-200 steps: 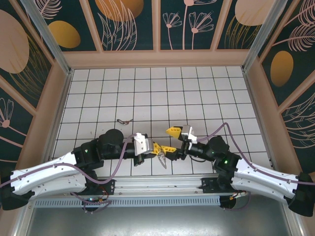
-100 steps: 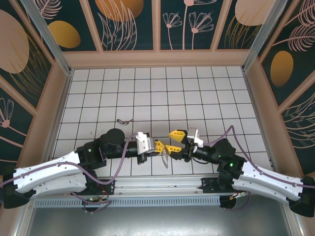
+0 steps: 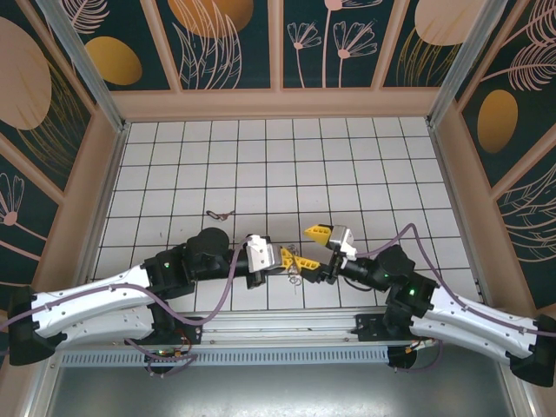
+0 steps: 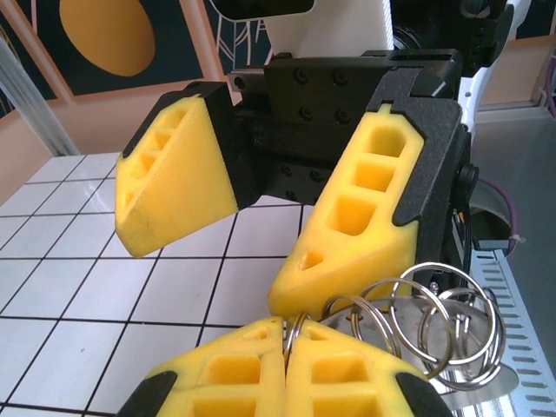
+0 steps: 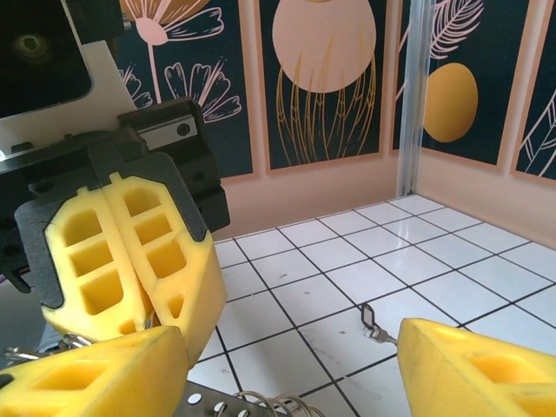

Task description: Put the keys on the keyring

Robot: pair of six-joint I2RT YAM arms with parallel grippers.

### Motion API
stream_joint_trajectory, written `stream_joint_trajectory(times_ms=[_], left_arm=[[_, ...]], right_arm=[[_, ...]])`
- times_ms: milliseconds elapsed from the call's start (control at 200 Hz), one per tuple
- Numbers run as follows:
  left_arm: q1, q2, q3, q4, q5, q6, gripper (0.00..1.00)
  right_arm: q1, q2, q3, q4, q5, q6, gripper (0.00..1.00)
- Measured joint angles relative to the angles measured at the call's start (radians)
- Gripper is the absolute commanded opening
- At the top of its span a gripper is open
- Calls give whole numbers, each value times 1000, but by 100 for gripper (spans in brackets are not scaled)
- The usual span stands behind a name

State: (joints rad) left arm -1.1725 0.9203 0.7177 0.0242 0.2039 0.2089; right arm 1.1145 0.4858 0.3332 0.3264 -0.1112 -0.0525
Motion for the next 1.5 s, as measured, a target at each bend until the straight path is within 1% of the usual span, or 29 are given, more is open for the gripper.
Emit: stream_joint_trajectory(times_ms=[115, 260, 380, 571, 596, 676, 816, 996, 1156, 1311, 1416, 1496], left_arm=[[0, 1, 0, 25, 18, 0, 0], [0, 2, 0, 34, 29, 1, 0], [9, 13, 1, 43, 3, 10, 0], [17, 5, 2, 35, -44, 31, 0], [17, 2, 2, 32, -48, 35, 0], [17, -11, 2, 24, -50, 39, 0], [17, -34, 2, 21, -33, 45, 0], [17, -54, 24, -6, 10, 47, 0], [17, -54, 42, -24, 32, 53, 0], [17, -54, 42, -40, 33, 53, 0], [17, -53, 43, -48, 41, 54, 0], [17, -49, 44, -52, 48, 57, 0]], right_arm=[[0, -25, 0, -9, -2, -2, 62], [11, -48, 2, -19, -38, 1, 44], [35, -58, 11, -23, -105, 1, 36], [44, -61, 44, -20, -157, 2, 35], [44, -61, 48, -20, -160, 2, 36], [44, -57, 56, -19, -159, 1, 43], [45, -30, 73, -36, -129, -2, 44], [45, -26, 78, -50, -103, -2, 42], [45, -84, 78, -46, -119, -1, 42], [45, -140, 78, -46, -111, -2, 36], [45, -128, 87, -69, -50, 7, 32], [45, -77, 113, -103, 9, 8, 30]])
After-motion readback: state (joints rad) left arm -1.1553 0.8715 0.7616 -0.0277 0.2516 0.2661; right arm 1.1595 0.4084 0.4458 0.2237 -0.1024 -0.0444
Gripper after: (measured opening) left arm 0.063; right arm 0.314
